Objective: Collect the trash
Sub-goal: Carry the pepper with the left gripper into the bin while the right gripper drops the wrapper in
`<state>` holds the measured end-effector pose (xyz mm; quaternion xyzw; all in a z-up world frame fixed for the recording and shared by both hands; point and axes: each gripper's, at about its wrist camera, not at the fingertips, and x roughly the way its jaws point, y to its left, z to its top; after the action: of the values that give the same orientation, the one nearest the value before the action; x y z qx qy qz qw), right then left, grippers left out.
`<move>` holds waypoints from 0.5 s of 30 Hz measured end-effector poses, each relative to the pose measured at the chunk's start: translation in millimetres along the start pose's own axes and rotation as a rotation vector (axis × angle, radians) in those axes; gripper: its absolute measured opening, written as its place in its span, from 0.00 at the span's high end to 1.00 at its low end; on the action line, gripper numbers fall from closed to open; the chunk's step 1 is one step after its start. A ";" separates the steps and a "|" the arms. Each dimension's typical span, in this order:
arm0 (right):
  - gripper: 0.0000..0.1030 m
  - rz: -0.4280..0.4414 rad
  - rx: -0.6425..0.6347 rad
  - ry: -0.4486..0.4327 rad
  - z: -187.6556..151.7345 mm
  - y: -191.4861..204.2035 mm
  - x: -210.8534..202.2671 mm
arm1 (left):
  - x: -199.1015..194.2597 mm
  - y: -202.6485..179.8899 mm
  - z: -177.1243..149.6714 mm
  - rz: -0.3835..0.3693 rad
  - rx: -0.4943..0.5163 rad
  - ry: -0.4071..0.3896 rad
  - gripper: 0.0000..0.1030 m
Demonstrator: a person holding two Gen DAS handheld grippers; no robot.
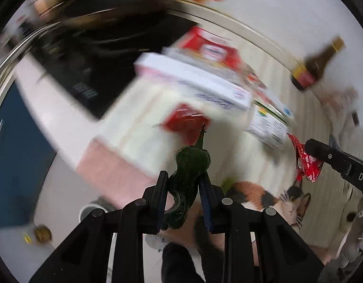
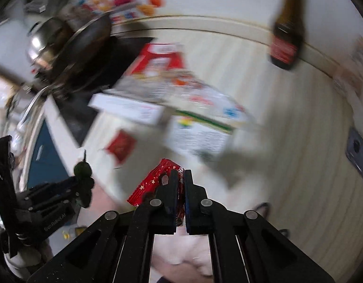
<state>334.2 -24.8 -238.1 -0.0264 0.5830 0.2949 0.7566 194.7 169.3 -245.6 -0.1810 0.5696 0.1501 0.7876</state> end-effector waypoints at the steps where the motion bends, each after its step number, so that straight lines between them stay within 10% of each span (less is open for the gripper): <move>1: 0.96 0.023 -0.035 0.004 -0.3 23.1 1.9 | -5.9 14.3 -11.3 0.011 -0.036 -0.011 0.78; 15: 0.96 0.235 -0.450 0.303 -120.3 300.2 142.7 | 20.3 322.7 -254.2 0.024 -0.846 0.058 0.78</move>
<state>107.6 235.8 -313.3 -0.1696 0.6082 0.4951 0.5968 -156.2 341.1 -374.3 -0.4858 0.4819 0.3746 0.6257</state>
